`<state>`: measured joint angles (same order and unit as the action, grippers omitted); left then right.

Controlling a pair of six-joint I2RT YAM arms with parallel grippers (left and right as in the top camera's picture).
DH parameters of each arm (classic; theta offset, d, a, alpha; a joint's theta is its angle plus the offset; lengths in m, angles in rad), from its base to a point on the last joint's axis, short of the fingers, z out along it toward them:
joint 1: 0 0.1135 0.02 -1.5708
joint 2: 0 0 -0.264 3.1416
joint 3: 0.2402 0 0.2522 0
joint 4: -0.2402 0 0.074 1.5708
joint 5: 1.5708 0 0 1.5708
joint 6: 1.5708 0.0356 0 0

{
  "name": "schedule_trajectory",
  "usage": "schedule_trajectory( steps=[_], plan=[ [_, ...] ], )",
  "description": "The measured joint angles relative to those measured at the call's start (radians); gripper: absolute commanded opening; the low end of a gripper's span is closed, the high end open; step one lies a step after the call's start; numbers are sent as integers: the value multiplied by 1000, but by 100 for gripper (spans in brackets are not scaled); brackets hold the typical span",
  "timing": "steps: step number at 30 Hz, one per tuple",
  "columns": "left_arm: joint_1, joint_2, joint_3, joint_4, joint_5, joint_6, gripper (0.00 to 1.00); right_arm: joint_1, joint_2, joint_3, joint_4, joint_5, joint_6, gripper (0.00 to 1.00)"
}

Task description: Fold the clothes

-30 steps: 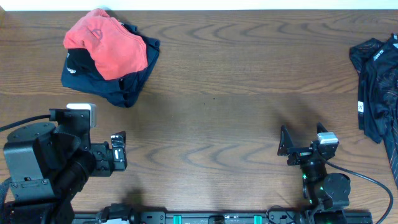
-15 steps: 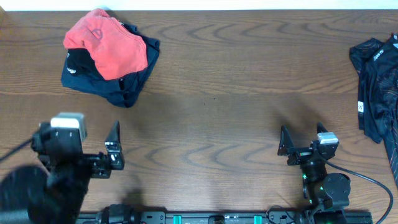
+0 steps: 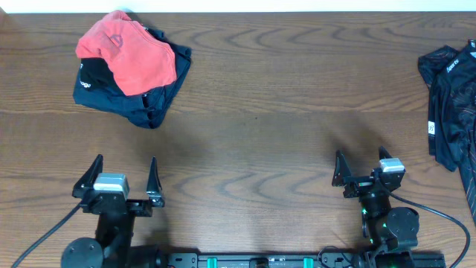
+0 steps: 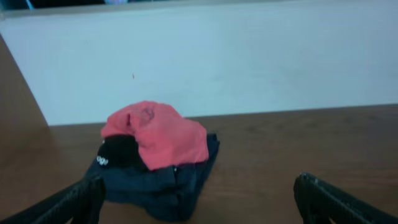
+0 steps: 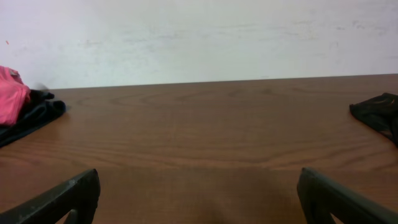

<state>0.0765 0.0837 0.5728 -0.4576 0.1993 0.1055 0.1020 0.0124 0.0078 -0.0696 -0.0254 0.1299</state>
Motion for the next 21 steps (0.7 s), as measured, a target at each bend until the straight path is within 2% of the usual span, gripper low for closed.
schedule_trajectory(
  steps=[5,21],
  plan=[
    [0,-73,-119,69,0,0,98,0,0,0,0,0,0,99],
    [-60,-74,-401,284,3,0,98,0,0,0,0,0,0,99]
  ],
)
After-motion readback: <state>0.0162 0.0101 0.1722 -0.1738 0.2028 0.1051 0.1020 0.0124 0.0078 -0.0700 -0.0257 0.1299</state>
